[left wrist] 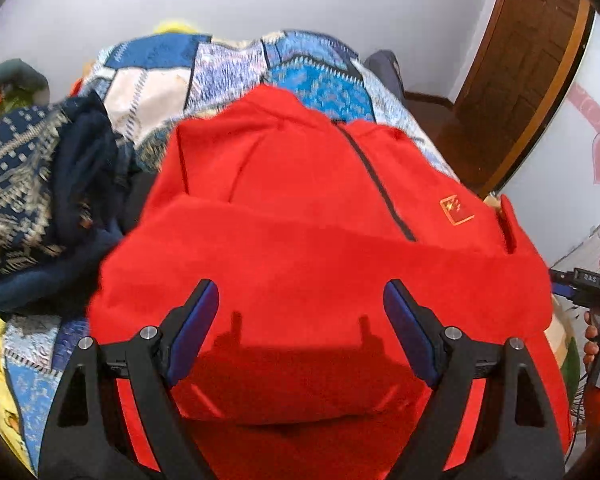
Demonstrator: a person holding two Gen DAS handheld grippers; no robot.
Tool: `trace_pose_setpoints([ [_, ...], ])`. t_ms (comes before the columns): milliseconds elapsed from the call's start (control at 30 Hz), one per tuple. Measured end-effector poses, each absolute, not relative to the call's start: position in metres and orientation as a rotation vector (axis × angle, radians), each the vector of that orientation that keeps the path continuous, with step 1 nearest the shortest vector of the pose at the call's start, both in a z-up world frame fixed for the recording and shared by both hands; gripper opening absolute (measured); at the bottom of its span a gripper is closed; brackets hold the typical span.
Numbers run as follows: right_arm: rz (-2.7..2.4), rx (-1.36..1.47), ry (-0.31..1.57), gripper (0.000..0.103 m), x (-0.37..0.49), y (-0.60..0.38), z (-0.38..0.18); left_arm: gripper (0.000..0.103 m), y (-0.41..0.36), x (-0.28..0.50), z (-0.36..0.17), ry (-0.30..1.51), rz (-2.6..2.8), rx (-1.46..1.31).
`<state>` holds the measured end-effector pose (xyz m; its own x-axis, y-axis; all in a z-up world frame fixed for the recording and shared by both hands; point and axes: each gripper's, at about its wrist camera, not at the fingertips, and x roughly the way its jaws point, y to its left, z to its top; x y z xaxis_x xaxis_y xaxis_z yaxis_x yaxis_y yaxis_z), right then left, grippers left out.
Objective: Fold large clothes
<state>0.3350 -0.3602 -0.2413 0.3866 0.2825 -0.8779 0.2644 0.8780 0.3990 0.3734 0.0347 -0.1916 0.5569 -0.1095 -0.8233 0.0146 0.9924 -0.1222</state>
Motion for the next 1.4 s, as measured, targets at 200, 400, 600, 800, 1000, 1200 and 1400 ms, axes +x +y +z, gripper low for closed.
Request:
trace_pose_setpoints([
  [200,-0.019,0.5,1.168,0.059,0.374,-0.361,-0.25,0.084,0.038,0.386,-0.218,1.037,-0.054,-0.113],
  [400,-0.09,0.474,1.134,0.037,0.4,-0.369,-0.248,0.084,0.042,0.383,-0.231,1.056,-0.041,-0.141],
  [600,-0.124,0.307,1.014,0.01,0.402,-0.344,-0.203,0.084,0.043,0.375,-0.228,1.045,-0.03,-0.116],
  [800,0.005,0.118,0.775,0.01,0.369,-0.292,-0.112,0.084,0.046,0.368,-0.214,1.016,-0.025,-0.118],
  [1000,0.222,-0.074,0.707,0.01,0.334,-0.215,-0.073,0.084,0.043,0.355,-0.199,0.985,-0.037,-0.104],
  [1200,0.44,-0.114,0.874,0.014,0.318,-0.15,-0.109,0.084,0.042,0.342,-0.183,0.954,-0.035,-0.076],
  [1400,0.48,-0.084,1.173,0.015,0.309,-0.115,-0.18,0.084,0.05,0.328,-0.176,0.949,-0.039,-0.088],
])
